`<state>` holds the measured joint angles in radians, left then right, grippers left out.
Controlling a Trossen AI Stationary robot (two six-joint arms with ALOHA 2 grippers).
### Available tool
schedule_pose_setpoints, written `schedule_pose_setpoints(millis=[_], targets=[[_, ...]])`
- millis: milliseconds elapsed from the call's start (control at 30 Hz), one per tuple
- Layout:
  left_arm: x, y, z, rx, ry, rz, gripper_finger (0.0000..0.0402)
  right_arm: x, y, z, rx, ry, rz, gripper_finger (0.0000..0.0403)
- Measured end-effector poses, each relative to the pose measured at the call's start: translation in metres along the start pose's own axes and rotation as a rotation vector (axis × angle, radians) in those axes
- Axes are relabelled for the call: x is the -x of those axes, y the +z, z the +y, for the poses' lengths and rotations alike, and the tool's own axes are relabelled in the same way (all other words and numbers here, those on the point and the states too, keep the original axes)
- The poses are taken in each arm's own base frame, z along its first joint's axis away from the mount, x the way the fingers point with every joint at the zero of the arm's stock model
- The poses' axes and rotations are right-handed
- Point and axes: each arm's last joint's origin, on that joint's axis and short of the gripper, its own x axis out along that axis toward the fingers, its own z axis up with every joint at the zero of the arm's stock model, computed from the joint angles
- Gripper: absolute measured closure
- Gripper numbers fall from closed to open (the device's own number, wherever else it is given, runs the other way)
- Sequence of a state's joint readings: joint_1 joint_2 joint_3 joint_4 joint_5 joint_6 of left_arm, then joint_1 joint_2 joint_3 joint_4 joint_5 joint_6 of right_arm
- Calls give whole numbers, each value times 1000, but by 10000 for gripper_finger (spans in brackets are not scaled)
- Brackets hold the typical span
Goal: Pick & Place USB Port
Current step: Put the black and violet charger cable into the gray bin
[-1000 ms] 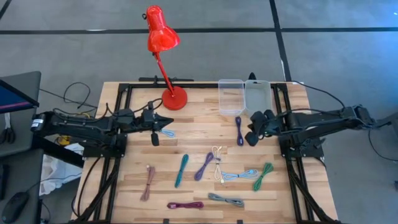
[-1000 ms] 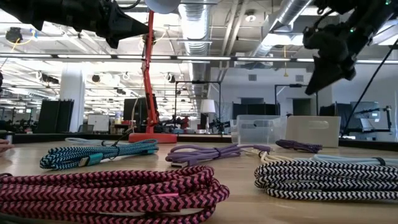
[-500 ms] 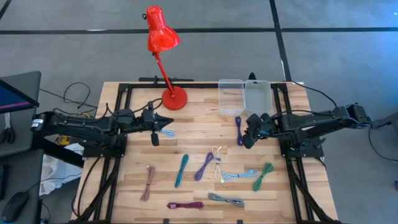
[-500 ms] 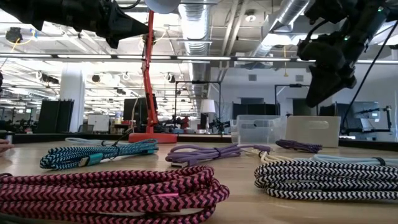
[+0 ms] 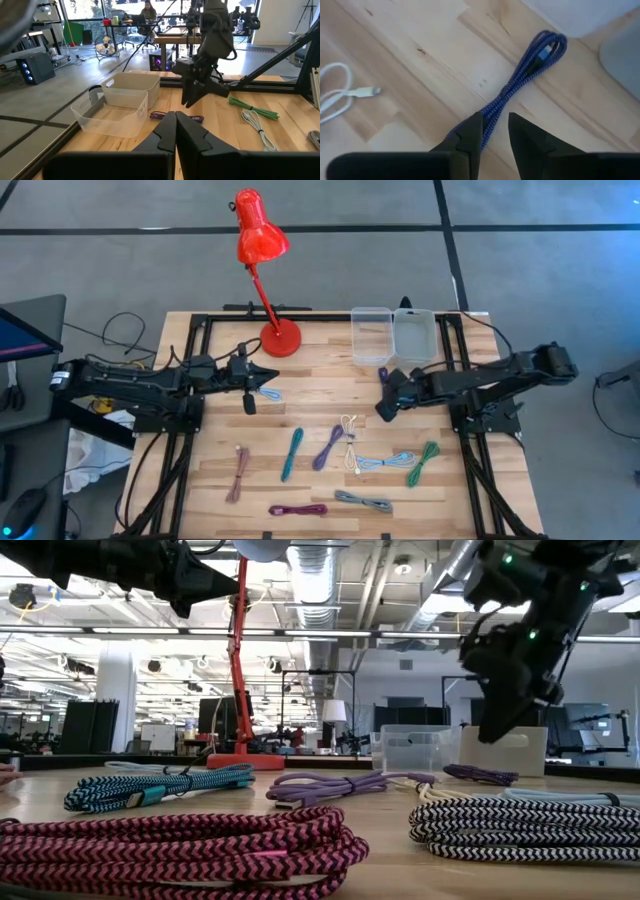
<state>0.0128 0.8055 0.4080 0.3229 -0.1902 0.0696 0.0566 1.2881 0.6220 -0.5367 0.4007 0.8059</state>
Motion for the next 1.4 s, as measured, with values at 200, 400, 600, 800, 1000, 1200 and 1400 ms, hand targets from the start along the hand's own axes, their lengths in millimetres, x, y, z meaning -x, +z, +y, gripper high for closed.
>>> schedule_pose_setpoints(millis=[200, 400, 600, 800, 1000, 1200, 1400], targets=[[0, 0, 0, 0, 0, 0, 396, -20, -2, 10, 9, -22, 5, 315], [0, 0, 0, 0, 0, 0, 396, -35, -8, 11, 20, -106, 26, 315], [0, 0, 0, 0, 0, 0, 396, -44, -9, 15, 8, -108, 16, 315], [0, 0, 0, 0, 0, 0, 396, -50, -10, 17, 20, -117, 20, 331], [0, 0, 0, 0, 0, 0, 396, -47, -11, 19, 48, -91, 21, 391], [0, 0, 0, 0, -1, 0, 396, -31, -10, 21, 79, -15, 1, 391], [0, 0, 0, 0, -1, 0, 396, -3, 0, 19, 86, 63, -102, 395]])
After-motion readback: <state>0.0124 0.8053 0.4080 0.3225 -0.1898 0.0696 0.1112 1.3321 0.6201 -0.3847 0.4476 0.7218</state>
